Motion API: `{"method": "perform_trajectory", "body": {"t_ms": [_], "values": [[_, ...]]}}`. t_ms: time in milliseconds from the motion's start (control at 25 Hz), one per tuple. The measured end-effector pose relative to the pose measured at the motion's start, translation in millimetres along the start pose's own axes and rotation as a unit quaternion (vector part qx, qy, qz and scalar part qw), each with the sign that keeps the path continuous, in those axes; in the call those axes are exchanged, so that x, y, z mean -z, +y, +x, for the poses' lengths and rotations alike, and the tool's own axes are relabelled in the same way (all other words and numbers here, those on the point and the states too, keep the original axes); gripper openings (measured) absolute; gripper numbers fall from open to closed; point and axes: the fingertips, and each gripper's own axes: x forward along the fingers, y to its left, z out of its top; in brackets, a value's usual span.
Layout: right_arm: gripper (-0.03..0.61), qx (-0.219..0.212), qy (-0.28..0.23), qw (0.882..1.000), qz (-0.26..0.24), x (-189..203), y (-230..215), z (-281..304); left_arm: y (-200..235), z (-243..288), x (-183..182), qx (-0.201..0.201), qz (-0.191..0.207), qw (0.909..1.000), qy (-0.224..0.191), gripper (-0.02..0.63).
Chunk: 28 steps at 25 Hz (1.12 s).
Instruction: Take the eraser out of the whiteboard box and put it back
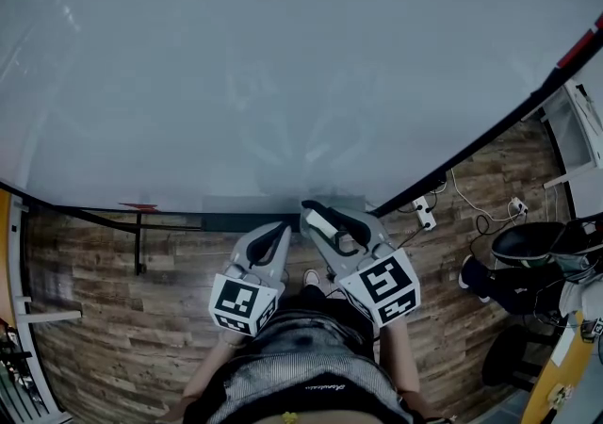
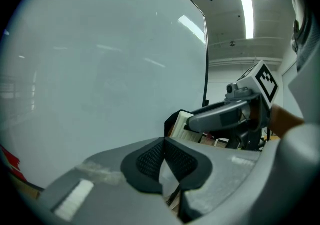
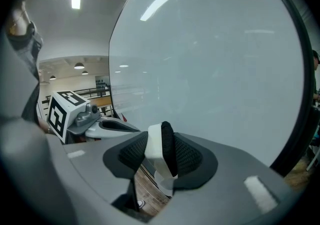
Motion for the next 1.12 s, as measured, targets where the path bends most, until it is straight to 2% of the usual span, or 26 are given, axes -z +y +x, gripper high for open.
{"method": "perform_trajectory", "body": {"t_ms": [400, 1120], "values": [[0.164, -0.008, -0.011, 1.000, -0.015, -16, 5, -13, -3, -3, -4, -0.013, -0.003, 0.9999, -0.004, 0.002], [0.164, -0.025, -0.011, 0.999, -0.023, -17, 8, -15, -7, -2, -1, -0.028, -0.006, 0.9996, -0.003, 0.002]]}}
